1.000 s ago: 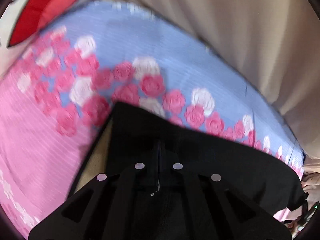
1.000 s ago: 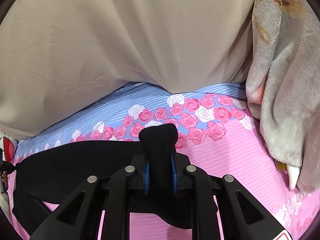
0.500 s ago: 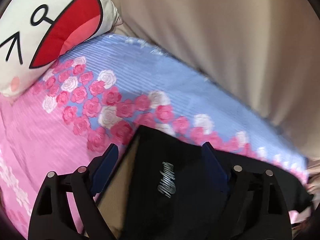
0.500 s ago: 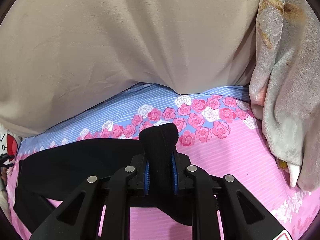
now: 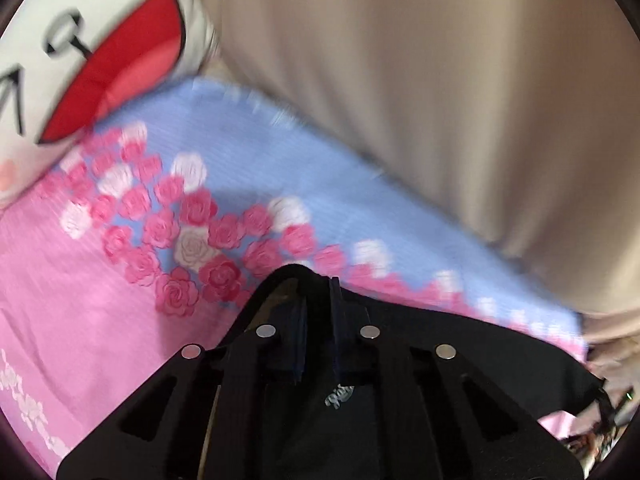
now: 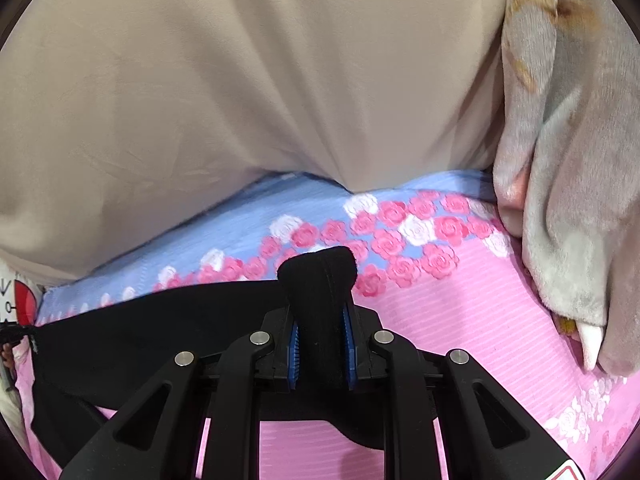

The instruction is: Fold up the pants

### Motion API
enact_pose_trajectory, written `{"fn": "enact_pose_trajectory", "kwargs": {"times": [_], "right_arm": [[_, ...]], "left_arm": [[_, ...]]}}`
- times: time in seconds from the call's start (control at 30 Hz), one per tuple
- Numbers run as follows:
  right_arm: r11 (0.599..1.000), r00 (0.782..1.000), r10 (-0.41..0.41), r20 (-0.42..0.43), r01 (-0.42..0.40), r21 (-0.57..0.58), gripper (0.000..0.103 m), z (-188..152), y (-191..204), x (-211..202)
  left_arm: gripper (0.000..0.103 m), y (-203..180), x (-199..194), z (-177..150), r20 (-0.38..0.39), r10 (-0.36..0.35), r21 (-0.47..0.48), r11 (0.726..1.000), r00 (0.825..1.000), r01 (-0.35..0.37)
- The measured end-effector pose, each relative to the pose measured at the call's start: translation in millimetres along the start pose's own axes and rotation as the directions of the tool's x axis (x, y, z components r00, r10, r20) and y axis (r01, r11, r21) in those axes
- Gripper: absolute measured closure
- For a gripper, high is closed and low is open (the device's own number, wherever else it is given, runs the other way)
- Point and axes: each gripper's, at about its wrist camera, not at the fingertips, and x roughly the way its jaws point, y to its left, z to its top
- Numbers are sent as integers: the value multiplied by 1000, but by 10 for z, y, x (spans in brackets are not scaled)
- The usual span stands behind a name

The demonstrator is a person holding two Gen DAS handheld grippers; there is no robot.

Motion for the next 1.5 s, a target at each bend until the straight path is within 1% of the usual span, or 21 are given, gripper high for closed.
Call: {"fn": "enact_pose_trajectory", "kwargs": {"times": [0.17,0.3,0.37,0.47,0.57,0.63,0.67,0.7,0.73,0.77,0.8,0.83,0.97,1.07,1.13,1.2,1.27,1.33,1.4,1.43,1.5], "right_arm": [[995,988,98,118,-94,-41,88,-47,47,-581],[988,973,148,177,-137,-76,88,-358,-79,-1090],[989,978,132,162,-120,-86,88,-640,-220,-1247],[993,995,58,78,-49,-111,86,-1039,-389,-1237],[994,1000,-15,-17,13,-113,80,-1471,-572,-1155],[997,999,-24,-25,22,-69,66,-1653,-711,-1197],[999,999,-24,-22,23,-49,60,-1685,-759,-1234],[999,1000,-30,-8,30,-22,50,-1726,-821,-1311],[999,999,-39,12,39,-4,47,-1755,-865,-1407],[999,999,-44,29,44,3,46,-1773,-891,-1503],[999,998,-53,45,53,6,44,-1787,-890,-1604],[998,996,-69,63,69,11,42,-1795,-895,-1670],[994,982,-94,165,83,73,40,-1861,-955,-1994],[990,973,-74,218,47,130,34,-1903,-965,-2123],[991,976,-60,209,33,127,34,-1927,-883,-2112],[994,979,-40,198,19,111,34,-1944,-758,-2073],[995,981,-30,193,10,104,34,-1956,-647,-2046],[995,983,-10,183,-7,95,34,-1943,-542,-1999],[997,983,-3,182,-11,76,34,-1941,-430,-1987],[998,984,-5,180,-7,66,34,-1954,-394,-1987],[998,984,-19,176,8,60,34,-2002,-387,-1963]], "left_arm": [[94,-79,-1251,-520,153,-127,93,989,980,114],[94,66,-1871,-1141,205,-115,114,989,972,93],[93,172,-1930,-1465,174,-48,101,994,984,30],[87,420,-1639,-2016,21,133,66,989,991,-134],[84,665,-1338,-2310,-80,198,-17,980,977,-200],[84,756,-1302,-2366,-90,201,-59,977,975,-207],[77,769,-1344,-2381,-77,197,-82,976,977,-203],[62,767,-1442,-2365,-46,181,-119,975,982,-185],[51,771,-1569,-2338,-8,159,-163,974,987,-159],[32,754,-1678,-2326,14,149,-186,972,989,-144],[26,761,-1821,-2304,59,135,-219,968,989,-119],[25,752,-1930,-2301,89,125,-231,968,988,-102],[8,740,-2001,-2391,108,86,-284,957,990,-52],[9,784,-1550,-2471,-6,-64,-350,935,998,58],[23,808,-1316,-2496,-40,-149,-402,908,988,121],[98,775,-1149,-2446,-65,-184,-398,906,981,144],[98,700,-1165,-2313,-56,-186,-365,918,981,154],[98,523,-1459,-2103,22,-158,-253,955,987,158],[97,498,-1755,-1975,66,-157,-220,961,985,168],[97,554,-1793,-1974,52,-135,-231,962,990,143],[95,689,-1616,-2054,-22,-23,-237,971,999,17]]}}
